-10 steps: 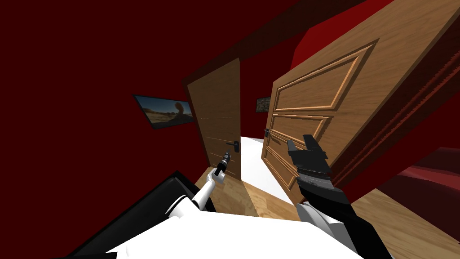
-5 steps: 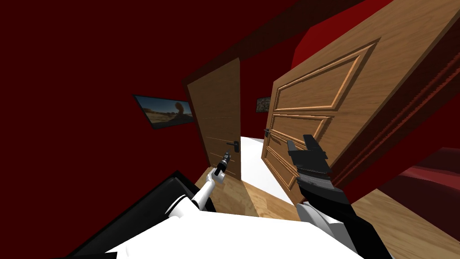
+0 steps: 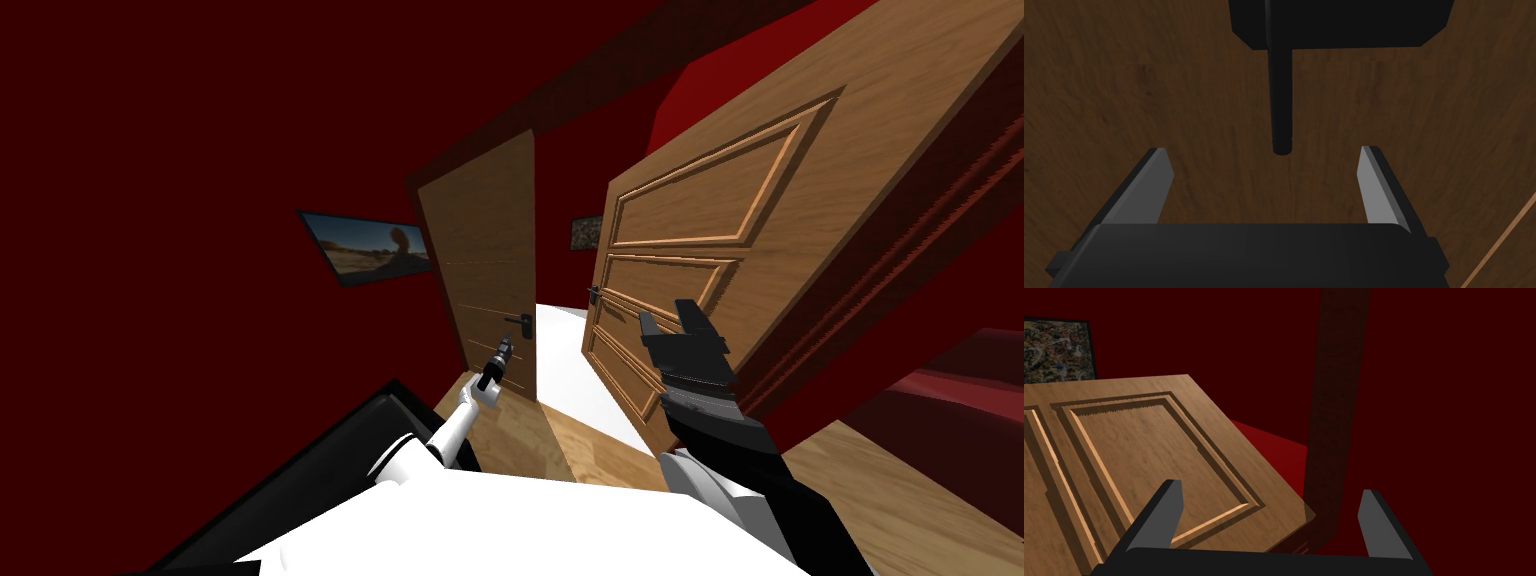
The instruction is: Push the door open
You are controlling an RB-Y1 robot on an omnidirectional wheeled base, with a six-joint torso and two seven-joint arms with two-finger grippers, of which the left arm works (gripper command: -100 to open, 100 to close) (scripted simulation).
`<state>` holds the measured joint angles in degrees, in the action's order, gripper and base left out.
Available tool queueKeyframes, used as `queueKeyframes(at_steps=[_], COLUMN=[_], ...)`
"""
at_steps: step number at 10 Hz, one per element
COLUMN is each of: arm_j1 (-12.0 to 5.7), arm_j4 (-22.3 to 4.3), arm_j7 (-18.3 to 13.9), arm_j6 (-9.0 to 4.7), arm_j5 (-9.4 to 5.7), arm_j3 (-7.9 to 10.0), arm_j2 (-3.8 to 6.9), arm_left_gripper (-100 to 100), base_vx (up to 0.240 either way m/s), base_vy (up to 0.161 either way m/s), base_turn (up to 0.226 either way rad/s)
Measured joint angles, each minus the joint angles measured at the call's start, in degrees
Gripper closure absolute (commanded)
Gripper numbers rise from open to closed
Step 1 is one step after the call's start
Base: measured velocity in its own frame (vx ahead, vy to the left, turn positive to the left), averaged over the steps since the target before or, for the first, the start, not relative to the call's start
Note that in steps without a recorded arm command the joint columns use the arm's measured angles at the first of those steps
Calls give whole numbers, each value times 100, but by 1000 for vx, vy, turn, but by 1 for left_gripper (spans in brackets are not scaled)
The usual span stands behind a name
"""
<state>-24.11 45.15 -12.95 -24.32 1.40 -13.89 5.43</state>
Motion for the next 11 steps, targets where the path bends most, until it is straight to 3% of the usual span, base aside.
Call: queueKeyframes(at_steps=[11], arm_j1=[-6], arm_j4=[-4], arm_j7=[-34], arm_j6=[-10], arm_j5=[-1], arm_j3=[-31], arm_j2=[22], arm_left_gripper=[-100], base_vx=[1], base_vy=[-1], base_turn=[3])
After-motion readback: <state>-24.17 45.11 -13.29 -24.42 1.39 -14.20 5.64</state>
